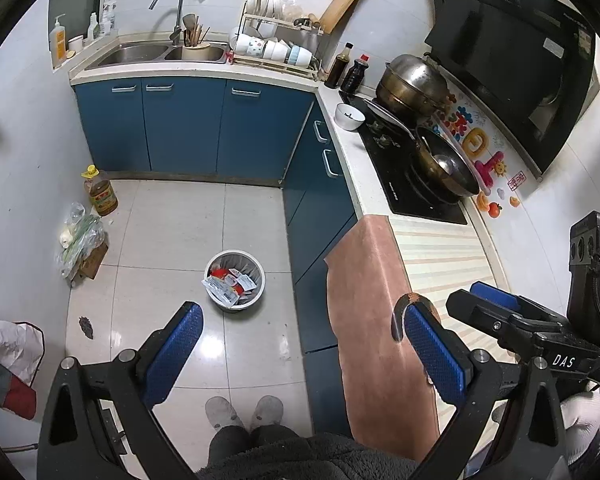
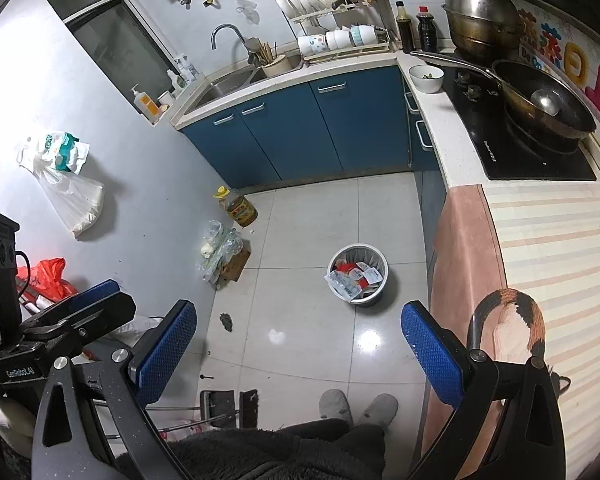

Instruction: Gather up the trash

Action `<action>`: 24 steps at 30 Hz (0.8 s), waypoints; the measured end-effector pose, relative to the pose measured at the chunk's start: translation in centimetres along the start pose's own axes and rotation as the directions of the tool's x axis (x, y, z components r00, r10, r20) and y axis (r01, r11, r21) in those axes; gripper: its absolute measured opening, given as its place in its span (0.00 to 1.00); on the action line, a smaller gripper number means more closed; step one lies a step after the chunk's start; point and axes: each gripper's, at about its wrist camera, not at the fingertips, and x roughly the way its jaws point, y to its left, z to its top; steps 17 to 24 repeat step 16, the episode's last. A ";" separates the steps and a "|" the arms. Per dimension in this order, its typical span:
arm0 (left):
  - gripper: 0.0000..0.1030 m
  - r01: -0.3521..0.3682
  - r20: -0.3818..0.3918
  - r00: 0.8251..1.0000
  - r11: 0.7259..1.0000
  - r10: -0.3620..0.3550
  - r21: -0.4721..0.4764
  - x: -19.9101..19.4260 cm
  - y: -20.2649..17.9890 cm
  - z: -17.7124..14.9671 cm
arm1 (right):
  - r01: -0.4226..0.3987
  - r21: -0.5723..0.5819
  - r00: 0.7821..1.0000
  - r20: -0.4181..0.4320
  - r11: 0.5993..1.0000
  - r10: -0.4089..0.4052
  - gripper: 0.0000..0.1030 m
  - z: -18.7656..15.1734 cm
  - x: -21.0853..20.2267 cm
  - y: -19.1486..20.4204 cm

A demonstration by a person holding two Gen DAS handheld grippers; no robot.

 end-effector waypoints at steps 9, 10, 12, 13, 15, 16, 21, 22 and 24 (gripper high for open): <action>1.00 0.002 0.000 1.000 1.000 -0.002 0.003 -0.1 0.2 0.0 | -0.002 0.001 1.000 -0.002 1.000 0.002 1.00 0.0 0.0 -0.1; 1.00 0.002 0.000 1.000 1.000 -0.002 0.002 -0.2 0.2 0.0 | -0.001 0.000 1.000 -0.001 1.000 0.001 1.00 0.0 -0.1 -0.1; 1.00 0.001 0.005 1.000 1.000 -0.001 -0.001 -0.2 0.2 0.0 | -0.001 0.000 1.000 -0.002 1.000 0.001 1.00 0.0 -0.1 -0.2; 1.00 0.001 0.008 1.000 1.000 -0.001 -0.001 -0.2 0.2 0.0 | -0.001 0.000 1.000 -0.001 1.000 0.001 1.00 0.0 -0.1 -0.1; 1.00 -0.001 0.010 1.000 1.000 0.001 -0.001 -0.2 0.0 0.1 | 0.002 0.000 1.000 0.000 1.000 -0.002 1.00 0.0 0.0 -0.1; 1.00 -0.002 0.009 1.000 1.000 0.002 0.000 -0.3 0.2 -0.1 | -0.001 0.003 1.000 0.000 1.000 0.001 1.00 0.0 0.0 -0.1; 1.00 -0.002 0.009 1.000 1.000 0.002 0.000 -0.3 0.2 -0.1 | -0.001 0.003 1.000 0.000 1.000 0.001 1.00 0.0 0.0 -0.1; 1.00 -0.002 0.009 1.000 1.000 0.002 0.000 -0.3 0.2 -0.1 | -0.001 0.003 1.000 0.000 1.000 0.001 1.00 0.0 0.0 -0.1; 1.00 -0.002 0.009 1.000 1.000 0.002 0.000 -0.3 0.2 -0.1 | -0.001 0.003 1.000 0.000 1.000 0.001 1.00 0.0 0.0 -0.1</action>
